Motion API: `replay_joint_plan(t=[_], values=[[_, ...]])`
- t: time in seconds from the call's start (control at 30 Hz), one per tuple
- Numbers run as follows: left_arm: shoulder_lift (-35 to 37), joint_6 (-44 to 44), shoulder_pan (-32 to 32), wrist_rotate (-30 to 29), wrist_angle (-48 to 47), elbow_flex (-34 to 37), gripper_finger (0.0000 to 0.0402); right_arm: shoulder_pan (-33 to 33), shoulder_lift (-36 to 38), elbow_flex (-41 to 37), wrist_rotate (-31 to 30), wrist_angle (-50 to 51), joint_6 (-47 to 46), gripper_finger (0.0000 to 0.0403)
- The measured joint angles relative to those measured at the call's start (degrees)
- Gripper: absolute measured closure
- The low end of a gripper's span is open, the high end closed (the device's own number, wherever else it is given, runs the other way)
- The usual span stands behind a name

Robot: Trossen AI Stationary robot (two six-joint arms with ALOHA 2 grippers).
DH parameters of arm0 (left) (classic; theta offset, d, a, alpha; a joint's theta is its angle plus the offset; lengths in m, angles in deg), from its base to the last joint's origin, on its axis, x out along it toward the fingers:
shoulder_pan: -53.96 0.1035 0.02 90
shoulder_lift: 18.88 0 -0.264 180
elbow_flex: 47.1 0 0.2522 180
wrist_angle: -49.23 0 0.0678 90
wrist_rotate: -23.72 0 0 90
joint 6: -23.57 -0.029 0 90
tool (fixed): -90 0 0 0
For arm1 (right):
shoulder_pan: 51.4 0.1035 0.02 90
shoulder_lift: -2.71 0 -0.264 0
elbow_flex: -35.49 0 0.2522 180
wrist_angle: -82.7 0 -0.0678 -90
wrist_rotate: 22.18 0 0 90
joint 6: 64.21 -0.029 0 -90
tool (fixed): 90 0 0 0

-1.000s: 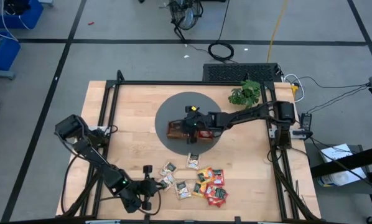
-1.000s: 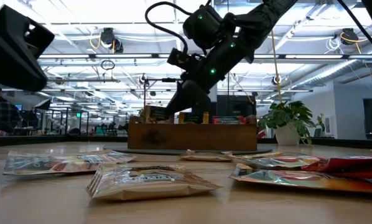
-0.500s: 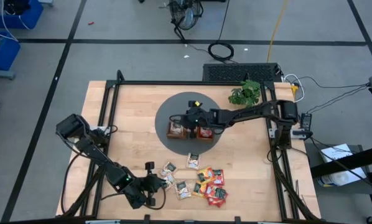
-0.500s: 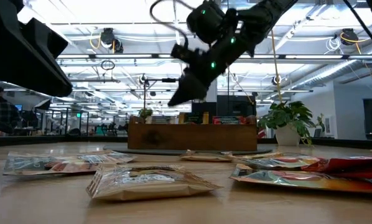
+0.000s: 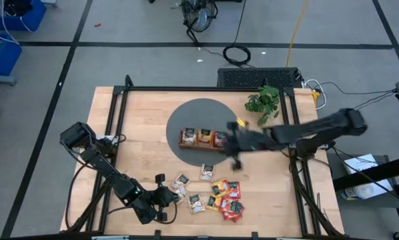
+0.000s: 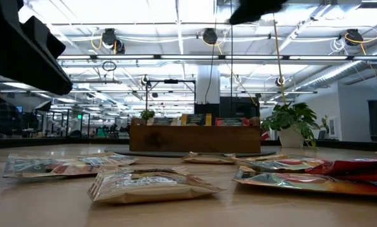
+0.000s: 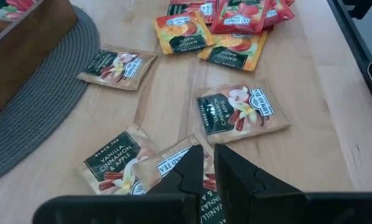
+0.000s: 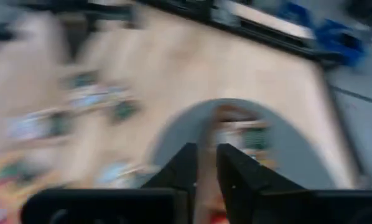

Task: Pick & Place Tea
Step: Put the red tea bag into the right section of the wooden organizer

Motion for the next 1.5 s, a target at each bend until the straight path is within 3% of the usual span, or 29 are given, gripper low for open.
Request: replay_joint_plan(t=[0.13,0.27,0.37,0.5,0.67,0.87,0.93,1.03,1.2,1.3,1.5], values=[[0.0,2.11,0.52,0.36,4.19,0.0,0.0355,9.13,9.35,-13.97,2.27,-6.48,-7.51,0.0397],[-0.02,0.87,5.35,11.11,10.62,-0.07,0.0367,15.54,14.93,-31.59,1.45,-25.24,-15.47,0.0396],[-1.78,-3.23,9.2,16.57,14.81,-0.92,0.0389,18.01,15.12,-42.36,0.75,-40.9,-17.76,0.0397],[-2.44,-9.78,12.54,17.69,18.21,-2.65,0.0393,19.03,11.98,-51.26,-2.02,-55.66,-22.64,0.0402],[-6.12,-13.39,17.73,26.48,18.84,-6.97,0.0392,19.34,2.79,-51.41,-5.27,-59.34,-25.64,0.0402],[-14.9,-21.27,21.65,33.73,15.81,-16.29,0.0386,19.41,-8.65,-45.17,-5.44,-60.18,-22.49,0.0402],[-18.77,-24.2,22.52,34.2,15.94,-21.49,0.0381,19.39,-10.35,-44.27,-5.4,-59.96,-22.8,0.0403],[-23.24,-27.29,22.88,33.42,8.16,-28.33,0.038,19.36,-12.93,-42.94,-4.49,-59.79,-24.11,0.0403],[-29.54,-28.92,22.96,33.08,0.14,-37.22,0.0395,20.01,-11.82,-42.3,-3.77,-59.11,-24.33,0.0403],[-30.07,-28.27,23.1,32.98,-5.67,-38.0,0.0397,20.14,-11.9,-42.1,-3.74,-58.5,-24.53,0.0403],[-29.73,-25.25,23.34,28.86,-8.65,-37.63,0.0378,20.29,-11.28,-42.85,-3.77,-56.4,-26.92,0.0403]])
